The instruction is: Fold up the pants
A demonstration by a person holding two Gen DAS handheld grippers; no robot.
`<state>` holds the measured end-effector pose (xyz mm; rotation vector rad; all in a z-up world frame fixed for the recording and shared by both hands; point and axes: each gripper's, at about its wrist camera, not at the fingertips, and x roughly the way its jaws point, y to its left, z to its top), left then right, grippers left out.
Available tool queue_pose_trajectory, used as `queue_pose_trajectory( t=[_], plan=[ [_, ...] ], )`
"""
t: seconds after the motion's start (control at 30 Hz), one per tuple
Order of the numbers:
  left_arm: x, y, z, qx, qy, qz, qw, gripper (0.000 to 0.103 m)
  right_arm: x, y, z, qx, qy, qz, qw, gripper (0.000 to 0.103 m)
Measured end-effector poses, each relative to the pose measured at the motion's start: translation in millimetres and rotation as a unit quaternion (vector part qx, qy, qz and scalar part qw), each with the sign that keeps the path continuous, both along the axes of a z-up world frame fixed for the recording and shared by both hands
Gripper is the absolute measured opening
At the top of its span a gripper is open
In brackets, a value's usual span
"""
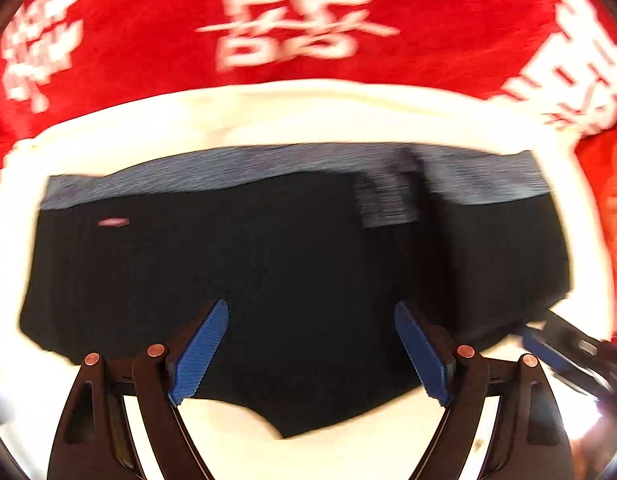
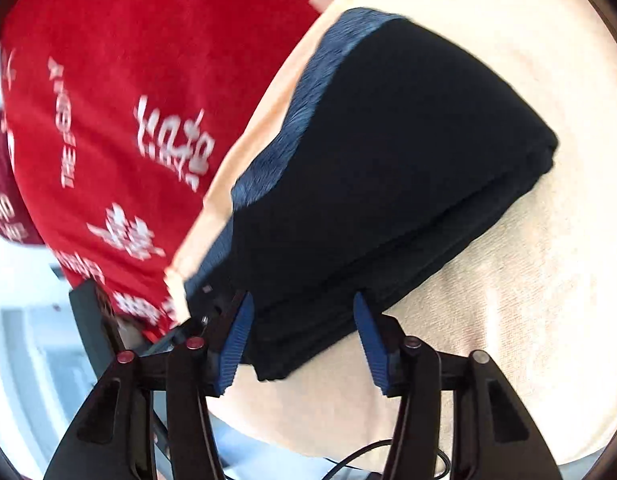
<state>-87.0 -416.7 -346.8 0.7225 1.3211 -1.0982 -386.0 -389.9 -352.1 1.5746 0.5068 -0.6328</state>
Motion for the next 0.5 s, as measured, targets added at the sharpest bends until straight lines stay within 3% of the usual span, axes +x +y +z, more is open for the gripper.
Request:
queue_pose_trajectory(
  t=[0.07,0.17,0.27,0.33,0.5],
  plan=[
    [-8,-8,4,-0.015,0.039,-0.015,0.9990,0.086,-9,-1,-4,0.012,-0.018,-0.024,0.999,0.052],
    [-21,-24,-3,-0.017,0.057,-0.042,0.9974,0.086,-18,-3,-9,0.033,-0.044,-0.055,0.997,0.050],
    [-25,-33,-7,0.000,0.061,-0.052,0.9968,0.086,-24,-3,-5,0.032,-0.042,-0.051,0.997,0.050],
    [-26,-29,2,-0.010,0.068,-0.051,0.9963,0.086,-29,-3,1,0.018,-0.032,-0.043,0.998,0.050],
    [-32,-29,3,-0.001,0.073,-0.062,0.9954,0.086,-33,-17,-21,0.044,-0.054,-0.075,0.995,0.050]
  ],
)
